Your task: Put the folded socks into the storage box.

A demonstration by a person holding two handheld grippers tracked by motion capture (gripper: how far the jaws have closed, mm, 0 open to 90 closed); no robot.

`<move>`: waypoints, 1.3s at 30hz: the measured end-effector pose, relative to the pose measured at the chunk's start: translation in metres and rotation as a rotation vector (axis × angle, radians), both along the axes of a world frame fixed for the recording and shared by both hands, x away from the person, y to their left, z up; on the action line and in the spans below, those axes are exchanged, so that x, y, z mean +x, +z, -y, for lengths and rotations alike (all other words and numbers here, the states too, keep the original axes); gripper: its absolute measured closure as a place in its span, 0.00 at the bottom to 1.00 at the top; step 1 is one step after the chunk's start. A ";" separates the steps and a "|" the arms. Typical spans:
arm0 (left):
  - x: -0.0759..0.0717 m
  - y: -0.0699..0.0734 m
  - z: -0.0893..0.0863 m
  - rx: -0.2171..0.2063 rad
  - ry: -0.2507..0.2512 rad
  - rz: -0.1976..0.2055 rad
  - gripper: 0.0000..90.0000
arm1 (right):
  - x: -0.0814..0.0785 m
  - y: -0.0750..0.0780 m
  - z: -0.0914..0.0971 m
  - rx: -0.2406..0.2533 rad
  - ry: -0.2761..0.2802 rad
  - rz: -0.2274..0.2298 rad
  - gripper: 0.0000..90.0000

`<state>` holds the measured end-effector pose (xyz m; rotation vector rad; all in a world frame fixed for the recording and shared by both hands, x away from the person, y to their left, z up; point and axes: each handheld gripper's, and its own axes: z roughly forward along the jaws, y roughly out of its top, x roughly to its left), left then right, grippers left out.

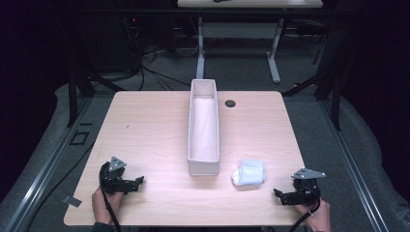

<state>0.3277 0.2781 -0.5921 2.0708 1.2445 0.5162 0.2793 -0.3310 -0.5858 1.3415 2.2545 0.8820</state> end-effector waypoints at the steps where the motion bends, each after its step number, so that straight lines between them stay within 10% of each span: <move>1: 0.000 0.000 0.000 -0.001 0.000 0.001 0.00 | 0.001 0.001 0.000 -0.004 0.000 -0.002 0.01; 39: 0.000 0.000 0.000 0.001 -0.001 0.000 0.00 | 0.019 0.066 -0.058 -0.008 0.201 -0.220 0.01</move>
